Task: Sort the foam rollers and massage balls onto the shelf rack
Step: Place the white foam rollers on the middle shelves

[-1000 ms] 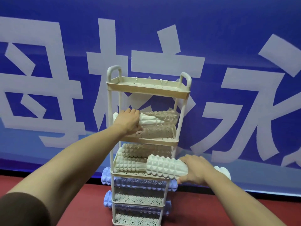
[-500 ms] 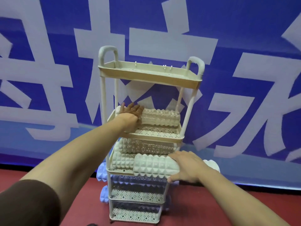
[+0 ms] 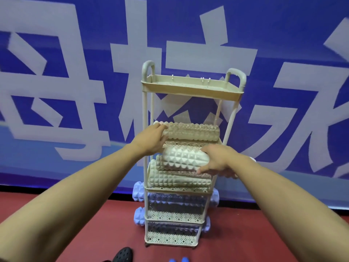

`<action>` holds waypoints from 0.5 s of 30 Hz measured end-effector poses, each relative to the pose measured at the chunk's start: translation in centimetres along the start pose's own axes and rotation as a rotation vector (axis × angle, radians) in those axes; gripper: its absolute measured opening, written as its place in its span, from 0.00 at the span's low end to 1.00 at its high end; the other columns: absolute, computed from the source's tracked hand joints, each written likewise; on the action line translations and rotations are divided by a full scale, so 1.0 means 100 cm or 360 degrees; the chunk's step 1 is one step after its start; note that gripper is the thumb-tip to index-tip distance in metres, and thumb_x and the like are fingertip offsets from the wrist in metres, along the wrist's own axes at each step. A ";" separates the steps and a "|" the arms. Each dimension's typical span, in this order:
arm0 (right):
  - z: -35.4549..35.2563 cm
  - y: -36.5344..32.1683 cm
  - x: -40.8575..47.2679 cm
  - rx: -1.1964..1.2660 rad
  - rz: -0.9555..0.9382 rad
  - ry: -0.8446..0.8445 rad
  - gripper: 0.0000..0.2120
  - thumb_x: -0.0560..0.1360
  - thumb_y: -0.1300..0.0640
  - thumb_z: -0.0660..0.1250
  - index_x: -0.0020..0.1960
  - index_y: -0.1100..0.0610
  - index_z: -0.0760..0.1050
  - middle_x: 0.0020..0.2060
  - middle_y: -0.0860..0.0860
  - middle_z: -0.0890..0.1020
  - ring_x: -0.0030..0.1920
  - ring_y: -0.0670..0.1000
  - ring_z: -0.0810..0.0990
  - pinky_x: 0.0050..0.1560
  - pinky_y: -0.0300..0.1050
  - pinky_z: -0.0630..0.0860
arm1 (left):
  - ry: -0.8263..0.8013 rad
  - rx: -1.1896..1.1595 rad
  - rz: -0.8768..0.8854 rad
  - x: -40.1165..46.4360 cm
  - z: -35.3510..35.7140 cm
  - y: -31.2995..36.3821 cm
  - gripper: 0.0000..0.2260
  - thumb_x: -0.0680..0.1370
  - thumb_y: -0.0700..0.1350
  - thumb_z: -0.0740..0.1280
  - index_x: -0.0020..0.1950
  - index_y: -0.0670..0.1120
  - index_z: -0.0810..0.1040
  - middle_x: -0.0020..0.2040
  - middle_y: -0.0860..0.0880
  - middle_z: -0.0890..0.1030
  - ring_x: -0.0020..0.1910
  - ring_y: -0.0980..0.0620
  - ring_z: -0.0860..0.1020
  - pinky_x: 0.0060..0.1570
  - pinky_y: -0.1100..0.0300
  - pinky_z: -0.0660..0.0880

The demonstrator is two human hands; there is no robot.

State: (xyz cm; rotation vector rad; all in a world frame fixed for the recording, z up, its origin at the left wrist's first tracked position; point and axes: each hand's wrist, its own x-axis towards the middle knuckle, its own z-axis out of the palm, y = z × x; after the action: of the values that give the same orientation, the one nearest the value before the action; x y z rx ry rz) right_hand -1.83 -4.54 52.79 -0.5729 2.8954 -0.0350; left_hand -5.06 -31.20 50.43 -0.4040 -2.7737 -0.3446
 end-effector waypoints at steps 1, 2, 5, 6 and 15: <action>-0.008 -0.006 0.000 0.0019 0.0001 -0.0041 0.27 0.66 0.33 0.75 0.51 0.53 0.75 0.35 0.49 0.83 0.26 0.45 0.75 0.25 0.39 0.68 | 0.0010 -0.0013 -0.0029 -0.009 -0.007 -0.002 0.20 0.84 0.51 0.56 0.75 0.47 0.67 0.71 0.48 0.70 0.65 0.45 0.73 0.54 0.52 0.73; -0.016 -0.011 0.001 0.0014 -0.0015 -0.0065 0.28 0.66 0.33 0.75 0.52 0.54 0.76 0.37 0.50 0.84 0.28 0.46 0.77 0.27 0.40 0.69 | 0.0027 -0.0028 -0.0059 -0.016 -0.013 -0.006 0.20 0.84 0.52 0.56 0.74 0.48 0.67 0.71 0.48 0.71 0.65 0.45 0.74 0.56 0.49 0.75; -0.034 -0.020 0.011 -0.0009 -0.0029 -0.0049 0.31 0.64 0.30 0.74 0.53 0.55 0.78 0.42 0.52 0.84 0.37 0.51 0.81 0.38 0.44 0.77 | 0.0082 -0.0065 -0.0150 -0.034 -0.028 -0.017 0.19 0.84 0.52 0.55 0.74 0.48 0.68 0.71 0.48 0.72 0.65 0.45 0.74 0.59 0.48 0.74; -0.039 -0.022 0.015 -0.0030 -0.0042 -0.0011 0.34 0.62 0.27 0.73 0.54 0.54 0.78 0.44 0.52 0.84 0.40 0.53 0.81 0.44 0.47 0.79 | 0.0099 -0.0063 -0.0176 -0.039 -0.032 -0.019 0.19 0.84 0.52 0.55 0.74 0.48 0.68 0.71 0.47 0.72 0.65 0.45 0.74 0.59 0.48 0.74; -0.047 -0.029 0.051 -0.0293 -0.0131 0.0388 0.32 0.67 0.27 0.68 0.58 0.51 0.74 0.51 0.50 0.81 0.48 0.55 0.80 0.49 0.51 0.76 | 0.0072 -0.0032 -0.0336 -0.056 -0.028 -0.017 0.22 0.83 0.57 0.56 0.74 0.49 0.66 0.71 0.47 0.71 0.66 0.45 0.73 0.59 0.46 0.75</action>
State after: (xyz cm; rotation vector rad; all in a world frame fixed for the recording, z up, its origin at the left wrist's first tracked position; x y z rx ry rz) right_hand -6.29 -9.24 56.65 -0.7694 3.1309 0.1626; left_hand 0.29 -34.90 50.81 -0.1057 -2.7760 -0.4255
